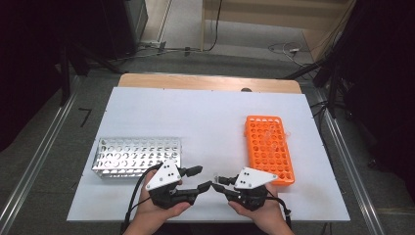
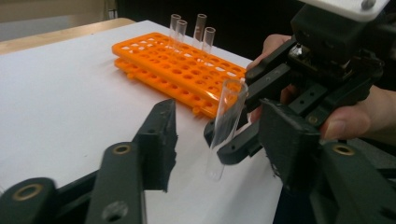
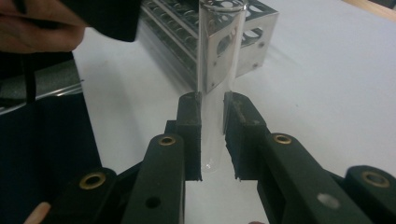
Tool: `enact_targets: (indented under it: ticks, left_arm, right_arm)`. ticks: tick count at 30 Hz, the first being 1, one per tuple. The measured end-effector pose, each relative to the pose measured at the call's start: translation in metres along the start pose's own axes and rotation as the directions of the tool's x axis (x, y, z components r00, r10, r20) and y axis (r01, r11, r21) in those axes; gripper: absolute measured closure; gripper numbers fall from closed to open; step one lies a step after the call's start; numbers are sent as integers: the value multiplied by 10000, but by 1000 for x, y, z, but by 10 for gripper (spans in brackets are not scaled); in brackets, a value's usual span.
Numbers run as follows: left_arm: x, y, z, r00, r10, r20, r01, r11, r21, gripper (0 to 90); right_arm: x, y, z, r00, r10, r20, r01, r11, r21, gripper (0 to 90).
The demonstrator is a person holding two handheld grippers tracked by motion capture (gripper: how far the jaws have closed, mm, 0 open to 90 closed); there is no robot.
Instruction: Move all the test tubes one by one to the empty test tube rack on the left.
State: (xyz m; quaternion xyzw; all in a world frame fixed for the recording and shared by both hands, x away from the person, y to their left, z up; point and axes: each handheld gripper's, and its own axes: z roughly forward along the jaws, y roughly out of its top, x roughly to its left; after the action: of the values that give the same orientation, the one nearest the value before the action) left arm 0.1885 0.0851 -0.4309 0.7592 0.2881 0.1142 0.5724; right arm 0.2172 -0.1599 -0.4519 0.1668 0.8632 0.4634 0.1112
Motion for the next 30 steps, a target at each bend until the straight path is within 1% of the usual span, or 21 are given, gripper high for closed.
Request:
enact_targets:
  ticks: [1, 5, 6, 8, 11, 15, 17, 18, 19, 21, 24, 27, 30]
  left_arm:
    - [-1, 0, 1, 10000, 27, 41, -27, 10000, -7, 495]
    - [-4, -1, 5, 9997, 168, 172, -172, 9995, 246, 542]
    - [-5, -1, 6, 9996, 231, 152, -235, 9993, 298, 566]
    - [-6, -1, 8, 9995, 293, 147, -298, 9988, 392, 588]
    - [-8, -2, 10, 9994, 339, 102, -344, 9982, 495, 608]
    - [-10, -2, 12, 9992, 392, 118, -398, 9976, 563, 640]
    - [-10, -2, 13, 9989, 463, 93, -468, 9971, 603, 676]
    - [-10, -2, 13, 9989, 457, 92, -462, 9972, 583, 676]
    - [-10, -2, 13, 9988, 478, 84, -482, 9971, 586, 689]
    - [-10, -2, 12, 9987, 488, 134, -495, 9971, 573, 713]
    - [-12, -2, 12, 9980, 629, 100, -634, 9962, 598, 731]
    - [-12, -2, 12, 9973, 728, -14, -726, 9954, 619, 743]
    - [-13, -1, 12, 9973, 737, -60, -733, 9957, 568, 750]
  right_arm:
    - [0, 0, 0, 10000, 0, 0, 0, 10000, 0, 742]
    - [6, 2, 3, 9996, -291, -44, 292, 9995, 101, 742]
    - [9, 3, 4, 9993, -361, -57, 361, 9993, 138, 742]
    - [11, 4, 4, 9989, -456, -60, 457, 9988, 193, 742]
    - [12, 4, 4, 9985, -550, -79, 551, 9984, 131, 742]
    - [13, 5, 4, 9980, -616, -117, 618, 9979, 178, 742]
    - [14, 4, 5, 9976, -680, -109, 682, 9974, 252, 742]
    - [14, 4, 5, 9976, -680, -109, 682, 9974, 252, 742]
    - [14, 4, 6, 9970, -768, -91, 770, 9967, 261, 742]
    - [16, 5, 6, 9970, -766, -86, 768, 9968, 233, 742]
    - [15, 5, 5, 9970, -768, -72, 769, 9968, 230, 742]
    - [15, 5, 5, 9973, -735, -65, 736, 9970, 236, 742]
    - [15, 4, 5, 9978, -661, -87, 662, 9976, 184, 742]
